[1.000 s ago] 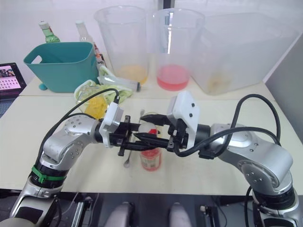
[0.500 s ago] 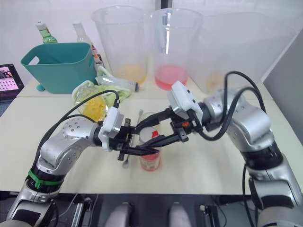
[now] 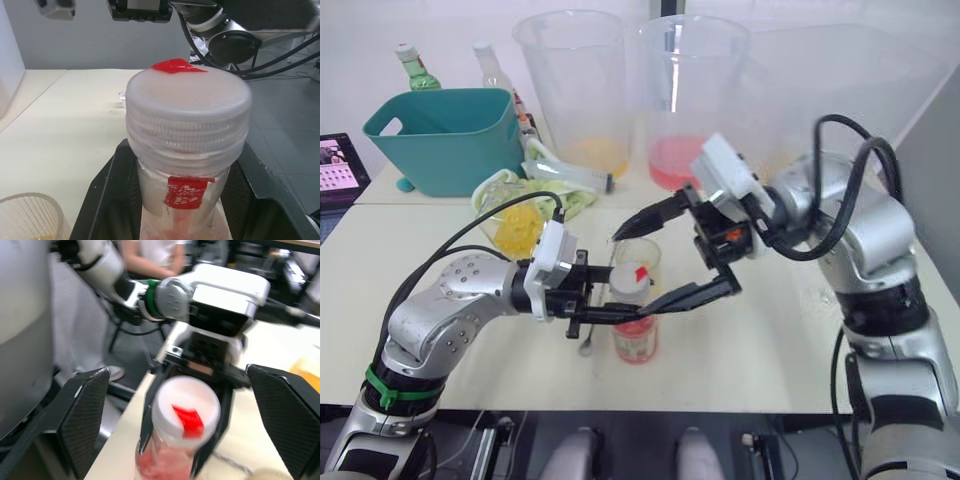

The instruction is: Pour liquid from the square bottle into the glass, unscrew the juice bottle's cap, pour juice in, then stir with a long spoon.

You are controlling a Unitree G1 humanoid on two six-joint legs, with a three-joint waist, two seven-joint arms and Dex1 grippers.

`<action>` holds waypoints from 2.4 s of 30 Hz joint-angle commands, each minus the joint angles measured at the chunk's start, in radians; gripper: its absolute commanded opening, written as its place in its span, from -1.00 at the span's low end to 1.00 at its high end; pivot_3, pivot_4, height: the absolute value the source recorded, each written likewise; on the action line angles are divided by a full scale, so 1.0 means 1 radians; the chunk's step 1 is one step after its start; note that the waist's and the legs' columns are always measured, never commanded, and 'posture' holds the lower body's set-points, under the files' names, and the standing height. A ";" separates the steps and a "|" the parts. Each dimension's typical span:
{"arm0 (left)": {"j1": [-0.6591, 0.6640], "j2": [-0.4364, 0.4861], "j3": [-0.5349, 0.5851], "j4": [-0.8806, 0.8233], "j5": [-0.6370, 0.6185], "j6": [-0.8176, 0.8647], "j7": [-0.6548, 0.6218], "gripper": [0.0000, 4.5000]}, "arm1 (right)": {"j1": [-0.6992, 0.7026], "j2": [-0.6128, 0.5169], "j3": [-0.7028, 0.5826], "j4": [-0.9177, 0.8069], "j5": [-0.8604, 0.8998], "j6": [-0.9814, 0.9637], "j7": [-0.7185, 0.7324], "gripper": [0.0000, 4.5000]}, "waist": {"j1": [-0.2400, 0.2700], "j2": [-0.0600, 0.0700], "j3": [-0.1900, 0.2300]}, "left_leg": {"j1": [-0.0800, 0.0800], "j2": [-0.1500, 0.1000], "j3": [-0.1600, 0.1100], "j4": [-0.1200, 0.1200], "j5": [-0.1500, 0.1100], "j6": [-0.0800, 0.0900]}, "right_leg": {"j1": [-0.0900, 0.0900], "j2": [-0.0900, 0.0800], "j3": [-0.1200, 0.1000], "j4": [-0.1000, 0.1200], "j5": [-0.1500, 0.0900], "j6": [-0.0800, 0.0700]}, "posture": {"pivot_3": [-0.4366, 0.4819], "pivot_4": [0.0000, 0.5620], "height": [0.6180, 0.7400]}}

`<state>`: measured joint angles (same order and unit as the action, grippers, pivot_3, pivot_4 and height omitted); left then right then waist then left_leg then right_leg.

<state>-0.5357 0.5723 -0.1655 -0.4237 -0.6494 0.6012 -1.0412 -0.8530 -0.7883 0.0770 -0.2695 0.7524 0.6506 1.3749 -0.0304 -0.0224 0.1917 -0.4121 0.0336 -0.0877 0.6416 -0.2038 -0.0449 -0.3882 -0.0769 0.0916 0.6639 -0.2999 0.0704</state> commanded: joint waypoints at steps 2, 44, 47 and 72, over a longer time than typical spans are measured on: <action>-0.006 -0.015 -0.023 0.006 -0.010 0.016 -0.014 -0.32 | 0.107 -0.024 -0.149 -0.232 0.074 0.107 -0.244 0.96 | 0.004 0.000 0.000 | 0.000 0.000 0.000 0.000 0.000 0.000 | 0.000 0.000 0.000 0.000 0.000 0.000 | -0.05 -0.47 0.88; 0.166 0.002 -0.013 0.011 0.087 -0.134 -0.028 -0.32 | -0.194 0.055 0.308 0.211 -0.147 -0.254 0.237 -0.24 | 0.003 0.000 0.000 | 0.005 0.000 0.001 0.000 0.000 0.000 | 0.004 0.000 0.001 -0.001 0.000 0.000 | -0.05 -0.47 0.88; 0.177 0.012 -0.003 -0.007 0.078 -0.132 -0.018 -0.32 | -0.245 0.051 0.354 0.269 -0.112 -0.294 0.240 -0.24 | 0.001 0.000 0.000 | 0.005 0.001 0.001 0.000 0.000 0.000 | 0.003 0.000 0.000 -0.001 0.000 0.000 | -0.05 -0.47 0.88; 0.036 -0.054 -0.088 0.095 0.063 -0.113 -0.053 -0.32 | 0.183 0.007 -0.168 -0.280 0.235 0.232 -0.493 0.98 | 0.020 0.000 -0.001 | 0.001 0.000 0.001 0.001 0.000 0.000 | 0.002 0.000 0.000 -0.001 0.000 0.000 | -0.05 -0.47 0.88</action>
<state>-0.5114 0.5210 -0.2028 -0.3515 -0.6140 0.4818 -1.0715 -0.6841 -0.7842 -0.0472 -0.4913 0.9543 0.8659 0.9428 -0.0104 -0.0229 0.1912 -0.4112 0.0332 -0.0872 0.6422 -0.2037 -0.0451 -0.3864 -0.0773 0.0920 0.6625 -0.2999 0.0705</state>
